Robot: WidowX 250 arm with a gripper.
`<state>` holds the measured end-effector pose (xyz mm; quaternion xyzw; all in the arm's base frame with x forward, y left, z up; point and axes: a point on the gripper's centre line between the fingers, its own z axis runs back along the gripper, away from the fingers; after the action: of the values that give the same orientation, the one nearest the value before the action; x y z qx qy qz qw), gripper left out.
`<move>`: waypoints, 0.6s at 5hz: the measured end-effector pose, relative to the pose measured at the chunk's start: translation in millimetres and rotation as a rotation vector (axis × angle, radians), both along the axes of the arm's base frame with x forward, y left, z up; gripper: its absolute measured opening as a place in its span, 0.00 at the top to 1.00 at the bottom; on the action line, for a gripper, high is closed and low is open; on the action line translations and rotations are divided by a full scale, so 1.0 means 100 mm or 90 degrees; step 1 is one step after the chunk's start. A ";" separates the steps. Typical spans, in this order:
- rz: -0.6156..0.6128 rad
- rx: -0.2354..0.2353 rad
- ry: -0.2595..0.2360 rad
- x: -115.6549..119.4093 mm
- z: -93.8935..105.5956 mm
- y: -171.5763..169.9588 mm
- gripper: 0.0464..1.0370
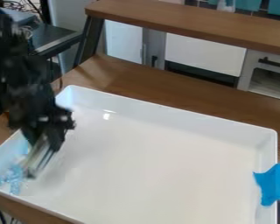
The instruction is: Sweep into pile
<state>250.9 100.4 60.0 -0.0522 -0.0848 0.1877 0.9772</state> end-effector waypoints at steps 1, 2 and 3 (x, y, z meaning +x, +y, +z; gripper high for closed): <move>-0.055 -0.045 -0.021 0.09 0.19 -0.45 0.66; -0.103 -0.077 -0.040 0.17 0.31 -0.85 0.66; -0.127 -0.074 -0.040 0.23 0.35 -1.35 0.66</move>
<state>274.1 -34.4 94.9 -0.1230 -0.0986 0.0925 0.9832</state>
